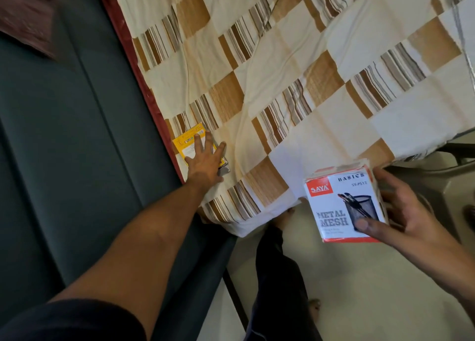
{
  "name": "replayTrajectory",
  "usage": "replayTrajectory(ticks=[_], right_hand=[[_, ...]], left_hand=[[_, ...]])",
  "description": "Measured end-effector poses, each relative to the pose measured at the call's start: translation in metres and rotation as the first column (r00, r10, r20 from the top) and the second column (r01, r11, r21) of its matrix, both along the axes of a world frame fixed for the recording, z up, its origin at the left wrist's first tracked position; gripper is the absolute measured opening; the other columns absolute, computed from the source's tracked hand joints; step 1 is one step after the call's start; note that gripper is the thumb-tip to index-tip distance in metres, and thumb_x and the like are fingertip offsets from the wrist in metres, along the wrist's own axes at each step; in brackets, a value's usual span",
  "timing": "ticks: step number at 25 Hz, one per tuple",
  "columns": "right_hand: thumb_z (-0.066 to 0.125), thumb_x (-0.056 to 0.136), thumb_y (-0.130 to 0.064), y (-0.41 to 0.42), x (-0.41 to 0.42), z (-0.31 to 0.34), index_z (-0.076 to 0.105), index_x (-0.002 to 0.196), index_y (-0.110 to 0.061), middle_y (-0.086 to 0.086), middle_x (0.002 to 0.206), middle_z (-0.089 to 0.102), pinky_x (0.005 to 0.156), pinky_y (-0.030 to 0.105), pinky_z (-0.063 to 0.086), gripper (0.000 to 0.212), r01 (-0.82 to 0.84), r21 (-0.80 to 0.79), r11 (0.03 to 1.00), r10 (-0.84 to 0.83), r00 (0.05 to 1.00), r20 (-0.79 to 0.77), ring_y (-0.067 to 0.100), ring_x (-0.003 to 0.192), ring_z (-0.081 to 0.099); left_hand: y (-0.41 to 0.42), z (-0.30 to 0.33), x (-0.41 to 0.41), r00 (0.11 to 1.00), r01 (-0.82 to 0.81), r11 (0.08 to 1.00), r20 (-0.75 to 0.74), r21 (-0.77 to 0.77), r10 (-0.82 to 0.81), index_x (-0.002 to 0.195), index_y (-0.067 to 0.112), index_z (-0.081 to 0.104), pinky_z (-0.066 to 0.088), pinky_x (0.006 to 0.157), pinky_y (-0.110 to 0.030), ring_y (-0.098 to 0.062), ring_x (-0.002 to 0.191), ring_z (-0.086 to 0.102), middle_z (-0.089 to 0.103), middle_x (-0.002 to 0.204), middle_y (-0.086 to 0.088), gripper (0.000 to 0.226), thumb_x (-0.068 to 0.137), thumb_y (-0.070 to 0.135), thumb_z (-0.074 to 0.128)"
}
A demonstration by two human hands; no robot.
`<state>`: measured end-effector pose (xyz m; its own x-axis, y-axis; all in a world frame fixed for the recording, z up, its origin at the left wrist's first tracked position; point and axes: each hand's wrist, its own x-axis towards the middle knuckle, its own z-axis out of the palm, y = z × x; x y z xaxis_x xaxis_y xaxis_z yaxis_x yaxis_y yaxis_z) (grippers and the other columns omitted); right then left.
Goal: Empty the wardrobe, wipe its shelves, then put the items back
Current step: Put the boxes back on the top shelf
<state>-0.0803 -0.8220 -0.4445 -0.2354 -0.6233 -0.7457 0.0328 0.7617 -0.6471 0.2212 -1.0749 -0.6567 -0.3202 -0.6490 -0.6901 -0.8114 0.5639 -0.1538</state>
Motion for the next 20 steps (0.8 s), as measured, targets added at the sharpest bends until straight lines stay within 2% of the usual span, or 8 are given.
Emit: replayTrajectory(ticks=[3, 7, 10, 13, 15, 18, 20], right_hand=[[0.084, 0.051, -0.062, 0.005, 0.006, 0.004, 0.03, 0.144, -0.058, -0.013, 0.134, 0.061, 0.099, 0.05, 0.052, 0.107, 0.03, -0.009, 1.0, -0.03, 0.999, 0.018, 0.012, 0.123, 0.059], [0.084, 0.044, -0.073, 0.005, 0.01, 0.01, 0.03, 0.144, -0.057, -0.013, 0.137, 0.059, 0.099, 0.047, 0.052, 0.115, 0.063, -0.019, 0.998, -0.062, 0.998, 0.03, 0.013, 0.125, 0.058], [0.084, 0.043, -0.076, 0.005, 0.013, 0.014, 0.029, 0.146, -0.055, -0.012, 0.136, 0.06, 0.095, 0.051, 0.055, 0.118, 0.08, -0.037, 0.996, -0.079, 0.996, 0.034, 0.014, 0.124, 0.06], [0.084, 0.041, -0.077, 0.012, 0.017, 0.016, 0.03, 0.144, -0.058, -0.013, 0.133, 0.062, 0.094, 0.051, 0.055, 0.118, 0.124, -0.041, 0.991, -0.122, 0.992, 0.04, 0.015, 0.121, 0.062], [0.085, 0.038, -0.077, 0.02, 0.02, 0.013, 0.031, 0.141, -0.062, -0.015, 0.129, 0.064, 0.092, 0.05, 0.056, 0.117, 0.172, -0.026, 0.985, -0.17, 0.984, 0.054, 0.013, 0.118, 0.063], [0.087, 0.035, -0.076, 0.03, 0.028, 0.007, 0.033, 0.139, -0.063, -0.015, 0.129, 0.064, 0.092, 0.046, 0.055, 0.117, 0.229, -0.007, 0.973, -0.228, 0.97, 0.088, 0.012, 0.116, 0.065], [0.089, 0.042, -0.069, 0.037, 0.032, 0.0, 0.034, 0.141, -0.06, -0.01, 0.133, 0.063, 0.093, 0.047, 0.055, 0.114, 0.278, -0.009, 0.961, -0.275, 0.955, 0.11, 0.016, 0.118, 0.065]], left_hand=[[-0.005, -0.005, 0.001, 1.0, 0.008, 1.0, -0.008, 0.008, -0.008, 0.147, 0.034, 0.027, 0.048, 0.086, -0.071, -0.047, 0.149, -0.01, -0.015, 0.164, -0.011, 0.097, 0.071, 0.051, 0.084], [-0.015, 0.003, 0.004, 0.996, 0.028, 1.0, -0.085, -0.013, -0.029, 0.134, 0.027, 0.048, 0.059, 0.076, -0.057, -0.047, 0.146, 0.006, 0.004, 0.162, -0.012, 0.073, 0.072, 0.041, 0.084], [-0.024, 0.014, -0.002, 0.98, 0.198, 0.979, 0.0, -0.058, -0.198, 0.137, 0.023, 0.048, 0.055, 0.08, -0.048, -0.039, 0.136, 0.029, 0.023, 0.156, -0.012, 0.07, 0.078, 0.05, 0.075], [-0.036, 0.016, -0.012, 0.857, 0.513, 0.856, 0.08, -0.06, -0.509, 0.139, 0.024, 0.043, 0.041, 0.094, -0.051, -0.032, 0.129, 0.039, 0.042, 0.143, -0.009, 0.089, 0.071, 0.077, 0.064], [-0.045, 0.01, -0.015, 0.725, 0.684, 0.729, 0.077, 0.034, -0.684, 0.14, 0.025, 0.038, 0.033, 0.102, -0.057, -0.035, 0.134, 0.035, 0.042, 0.143, -0.01, 0.101, 0.061, 0.082, 0.067], [-0.051, 0.001, -0.023, 0.59, 0.77, 0.607, 0.145, 0.196, -0.795, 0.147, 0.027, 0.029, 0.022, 0.11, -0.063, -0.035, 0.136, 0.033, 0.038, 0.145, -0.01, 0.116, 0.052, 0.074, 0.079], [-0.052, -0.002, -0.035, 0.57, 0.776, 0.592, 0.159, 0.22, -0.806, 0.144, 0.027, 0.032, 0.023, 0.111, -0.061, -0.032, 0.13, 0.04, 0.041, 0.141, -0.009, 0.119, 0.047, 0.074, 0.082]])
